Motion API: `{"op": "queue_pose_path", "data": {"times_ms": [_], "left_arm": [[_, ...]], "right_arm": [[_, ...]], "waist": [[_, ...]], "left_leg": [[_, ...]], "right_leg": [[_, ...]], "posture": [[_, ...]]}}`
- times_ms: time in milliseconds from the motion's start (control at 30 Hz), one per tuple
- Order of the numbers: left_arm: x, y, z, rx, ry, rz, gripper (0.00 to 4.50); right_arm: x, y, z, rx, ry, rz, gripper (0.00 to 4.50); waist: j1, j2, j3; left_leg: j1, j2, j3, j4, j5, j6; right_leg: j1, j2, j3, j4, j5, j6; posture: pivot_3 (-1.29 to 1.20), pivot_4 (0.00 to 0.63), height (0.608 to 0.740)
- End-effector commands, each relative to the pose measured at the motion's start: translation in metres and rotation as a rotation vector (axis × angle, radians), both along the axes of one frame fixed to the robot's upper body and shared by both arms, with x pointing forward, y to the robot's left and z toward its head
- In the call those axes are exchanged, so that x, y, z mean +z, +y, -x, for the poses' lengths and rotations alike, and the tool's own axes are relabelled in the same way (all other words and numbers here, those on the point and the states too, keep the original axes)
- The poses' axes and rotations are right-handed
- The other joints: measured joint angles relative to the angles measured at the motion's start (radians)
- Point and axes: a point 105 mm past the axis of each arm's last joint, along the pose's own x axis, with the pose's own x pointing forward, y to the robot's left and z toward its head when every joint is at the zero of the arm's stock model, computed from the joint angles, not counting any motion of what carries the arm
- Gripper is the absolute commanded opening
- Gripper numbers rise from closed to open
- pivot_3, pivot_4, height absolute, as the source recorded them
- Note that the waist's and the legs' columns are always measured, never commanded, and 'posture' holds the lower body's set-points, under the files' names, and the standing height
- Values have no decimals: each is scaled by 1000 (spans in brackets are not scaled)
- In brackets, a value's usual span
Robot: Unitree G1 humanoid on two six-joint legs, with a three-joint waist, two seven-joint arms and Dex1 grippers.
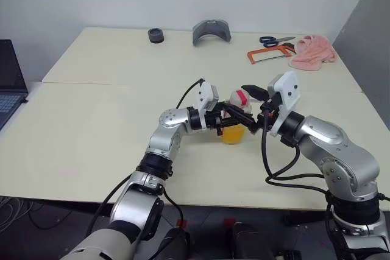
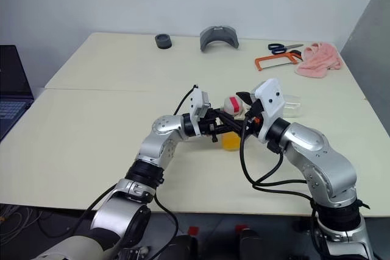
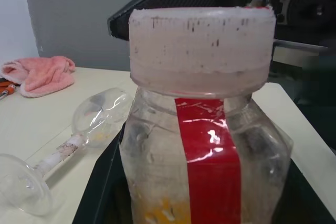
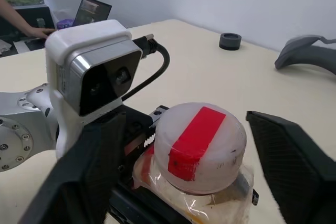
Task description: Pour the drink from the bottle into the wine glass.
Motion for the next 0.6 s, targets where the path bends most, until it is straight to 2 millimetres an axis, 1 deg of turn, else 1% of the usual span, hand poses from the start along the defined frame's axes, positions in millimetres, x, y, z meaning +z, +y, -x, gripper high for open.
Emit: {"op": "queue_pose_path", "data": {"times_ms": [33,67,100,200,300,400,467,533,600], "left_arm": [[14,-2,4,-21,-72,13,1765],[14,-1,5,-22,-72,12,1765],[14,-1,5,-24,-72,10,1763],[11,1,8,-47,-62,-10,1761],[10,5,15,-108,-37,-39,1756],[9,8,20,-160,-27,-75,1736],[9,10,22,-187,-30,-95,1736],[11,10,23,-199,-36,-102,1736],[13,10,22,-197,-37,-98,1735]], "right_arm": [[13,3,3,29,-59,-16,2512],[14,3,4,36,-61,-16,2137],[14,4,5,48,-64,-16,1921],[14,9,12,143,-86,3,1931],[16,14,25,326,-140,121,1931],[19,15,33,502,-153,236,1931],[22,16,34,585,-142,273,1931],[25,17,29,619,-113,271,1931],[22,15,30,639,-77,279,1931]], "waist": [[0,0,0],[0,0,0],[0,0,0],[0,0,0],[-1,0,0],[-2,1,1],[-3,1,1],[-4,1,1],[-2,1,1]], "left_leg": [[0,0,0,0,0,0],[0,0,0,0,0,0],[0,0,0,0,0,0],[0,0,0,0,0,0],[0,-1,0,0,0,0],[0,-1,1,0,0,0],[0,-1,2,0,0,0],[1,0,2,0,0,0],[0,0,1,0,0,0]], "right_leg": [[0,0,0,0,0,0],[0,0,0,0,0,0],[0,0,0,0,0,0],[0,0,0,0,0,0],[0,0,0,0,0,0],[0,1,0,0,0,0],[0,2,-1,0,0,0],[0,2,-1,0,0,0],[0,2,-1,0,0,0]], "posture": [[0,150,740],[0,150,740],[0,150,740],[0,150,740],[0,150,740],[0,150,740],[0,150,740],[0,150,740],[0,150,740]]}}
